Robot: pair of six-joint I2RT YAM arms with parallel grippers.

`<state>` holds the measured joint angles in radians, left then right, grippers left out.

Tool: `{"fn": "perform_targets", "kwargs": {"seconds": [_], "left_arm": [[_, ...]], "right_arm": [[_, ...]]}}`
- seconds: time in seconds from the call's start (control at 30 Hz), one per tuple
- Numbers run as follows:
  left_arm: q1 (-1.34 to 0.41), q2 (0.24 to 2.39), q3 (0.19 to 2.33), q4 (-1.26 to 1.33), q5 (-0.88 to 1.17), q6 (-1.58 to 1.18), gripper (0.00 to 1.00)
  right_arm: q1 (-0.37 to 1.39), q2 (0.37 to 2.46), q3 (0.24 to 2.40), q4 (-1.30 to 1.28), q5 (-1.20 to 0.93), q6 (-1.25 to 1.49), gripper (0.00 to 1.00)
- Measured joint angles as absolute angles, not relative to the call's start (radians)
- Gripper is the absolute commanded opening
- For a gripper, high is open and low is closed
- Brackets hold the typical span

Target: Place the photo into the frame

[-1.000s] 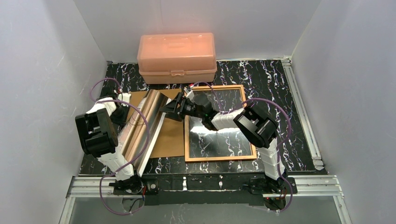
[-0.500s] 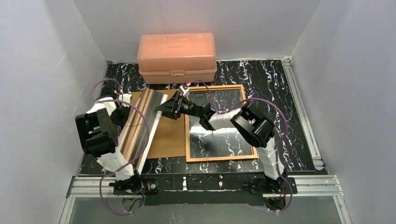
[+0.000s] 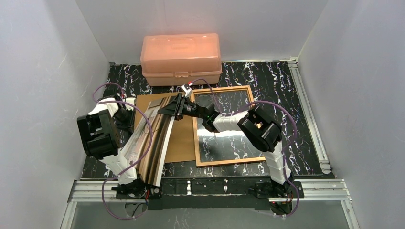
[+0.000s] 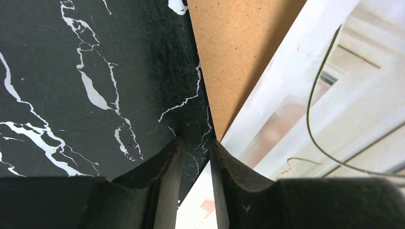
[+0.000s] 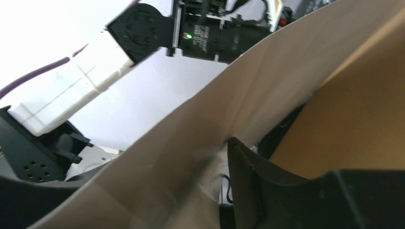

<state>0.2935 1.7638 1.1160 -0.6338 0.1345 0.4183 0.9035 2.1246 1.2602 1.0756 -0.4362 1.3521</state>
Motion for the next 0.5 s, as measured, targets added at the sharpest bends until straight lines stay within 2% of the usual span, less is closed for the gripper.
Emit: {"fn": "perform_targets", "kwargs": {"seconds": [0.3, 0.37, 0.5], "left_arm": [[0.32, 1.764, 1.178, -0.704, 0.189, 0.4, 0.3], [0.325, 1.764, 1.199, -0.722, 0.202, 0.399, 0.35], [0.329, 1.764, 1.261, -0.801, 0.241, 0.399, 0.57]], "right_arm": [[0.89, 1.894, 1.234, 0.626, -0.364, 1.068, 0.15], [0.889, 1.858, 1.251, 0.556, -0.347, 1.015, 0.1], [0.886, 1.851, 1.315, 0.422, -0.332, 0.918, 0.08]]}}
